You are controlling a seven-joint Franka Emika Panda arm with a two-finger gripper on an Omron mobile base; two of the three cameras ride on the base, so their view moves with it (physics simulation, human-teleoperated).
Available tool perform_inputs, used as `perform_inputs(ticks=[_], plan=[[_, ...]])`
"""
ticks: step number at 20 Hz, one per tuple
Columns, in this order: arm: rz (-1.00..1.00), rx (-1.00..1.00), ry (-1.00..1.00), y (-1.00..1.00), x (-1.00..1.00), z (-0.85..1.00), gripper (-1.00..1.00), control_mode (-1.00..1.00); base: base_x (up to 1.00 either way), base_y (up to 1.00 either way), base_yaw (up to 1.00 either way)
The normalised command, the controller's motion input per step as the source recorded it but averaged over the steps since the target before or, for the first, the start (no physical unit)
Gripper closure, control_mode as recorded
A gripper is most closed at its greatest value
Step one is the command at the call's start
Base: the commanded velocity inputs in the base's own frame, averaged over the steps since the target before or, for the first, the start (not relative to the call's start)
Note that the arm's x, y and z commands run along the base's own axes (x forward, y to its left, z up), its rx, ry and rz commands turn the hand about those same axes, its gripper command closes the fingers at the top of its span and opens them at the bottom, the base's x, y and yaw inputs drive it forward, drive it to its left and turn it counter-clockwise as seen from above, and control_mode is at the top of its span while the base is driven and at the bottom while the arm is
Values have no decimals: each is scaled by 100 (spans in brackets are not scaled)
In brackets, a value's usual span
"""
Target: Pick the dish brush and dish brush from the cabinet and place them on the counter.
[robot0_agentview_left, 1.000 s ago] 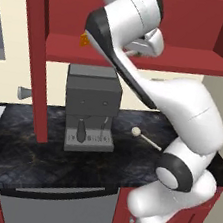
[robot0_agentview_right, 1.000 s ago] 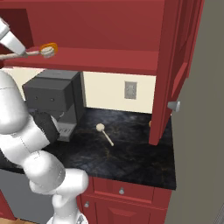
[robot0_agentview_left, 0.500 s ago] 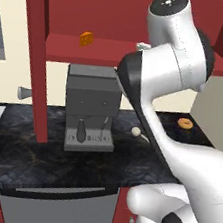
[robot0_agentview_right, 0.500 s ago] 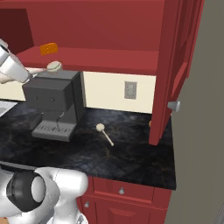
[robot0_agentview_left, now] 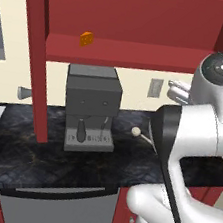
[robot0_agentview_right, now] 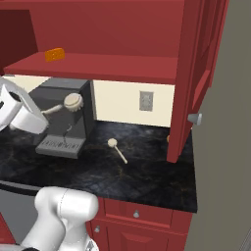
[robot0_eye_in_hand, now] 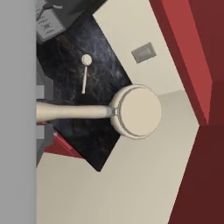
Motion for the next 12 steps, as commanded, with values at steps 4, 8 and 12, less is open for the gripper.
perform_inputs(ticks=[4,8,12], plan=[[2,6,3,-39,3,-44,100,-100,0,0,0],[5,6,8,-40,9,-59,100,-100,0,0,0],[5,2,3,-29,6,-73,100,-100,0,0,0]])
